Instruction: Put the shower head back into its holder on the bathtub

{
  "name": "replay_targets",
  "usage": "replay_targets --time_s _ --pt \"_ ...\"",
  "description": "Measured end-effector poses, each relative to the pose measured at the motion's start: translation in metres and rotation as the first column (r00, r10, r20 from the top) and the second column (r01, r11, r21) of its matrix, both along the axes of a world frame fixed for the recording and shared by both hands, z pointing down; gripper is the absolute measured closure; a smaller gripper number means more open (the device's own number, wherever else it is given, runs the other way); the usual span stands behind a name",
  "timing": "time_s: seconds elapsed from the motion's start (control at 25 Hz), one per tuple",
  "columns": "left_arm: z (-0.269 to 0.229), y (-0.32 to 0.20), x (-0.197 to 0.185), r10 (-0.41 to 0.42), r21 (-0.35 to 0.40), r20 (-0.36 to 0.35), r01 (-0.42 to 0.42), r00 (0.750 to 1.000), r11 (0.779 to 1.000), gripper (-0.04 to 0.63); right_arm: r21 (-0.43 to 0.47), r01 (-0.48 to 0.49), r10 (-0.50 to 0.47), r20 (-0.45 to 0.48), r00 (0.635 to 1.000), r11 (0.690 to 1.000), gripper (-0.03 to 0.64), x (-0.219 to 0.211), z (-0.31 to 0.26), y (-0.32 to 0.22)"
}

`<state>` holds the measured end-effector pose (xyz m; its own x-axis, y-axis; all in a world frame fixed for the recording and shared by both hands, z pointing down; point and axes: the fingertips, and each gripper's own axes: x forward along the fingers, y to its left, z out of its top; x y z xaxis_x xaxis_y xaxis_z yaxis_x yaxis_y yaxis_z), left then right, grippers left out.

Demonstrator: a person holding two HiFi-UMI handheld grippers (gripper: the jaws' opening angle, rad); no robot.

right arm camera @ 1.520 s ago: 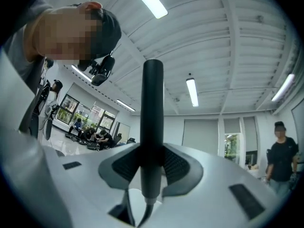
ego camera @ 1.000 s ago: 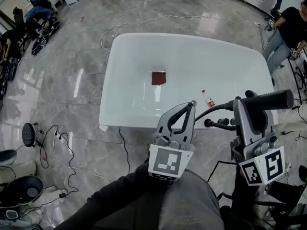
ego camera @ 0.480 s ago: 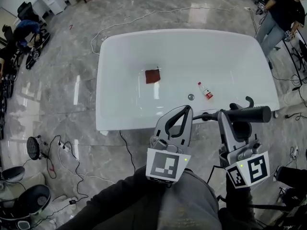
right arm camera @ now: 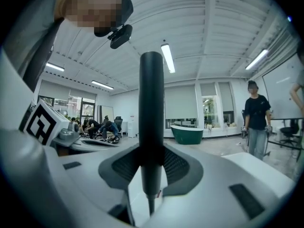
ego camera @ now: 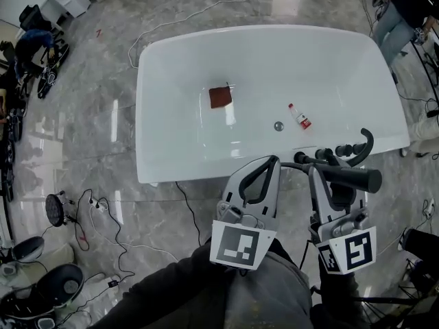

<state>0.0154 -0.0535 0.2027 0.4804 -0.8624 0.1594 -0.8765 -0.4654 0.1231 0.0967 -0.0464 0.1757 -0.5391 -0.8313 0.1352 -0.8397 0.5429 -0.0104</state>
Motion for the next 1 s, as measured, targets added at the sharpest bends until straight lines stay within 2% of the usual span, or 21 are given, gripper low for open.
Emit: replay_targets --time_s 0.4,1.0 --pt "0.036 -0.018 0.002 0.013 -0.045 0.015 -0.012 1.000 0.999 0.591 -0.047 -0.017 0.016 -0.027 1.000 0.999 0.477 0.000 0.050 -0.009" --pt "0.064 -0.025 0.003 0.045 -0.091 0.032 -0.041 0.999 0.995 0.592 -0.083 -0.031 0.028 -0.038 0.999 0.996 0.477 -0.012 0.085 -0.013"
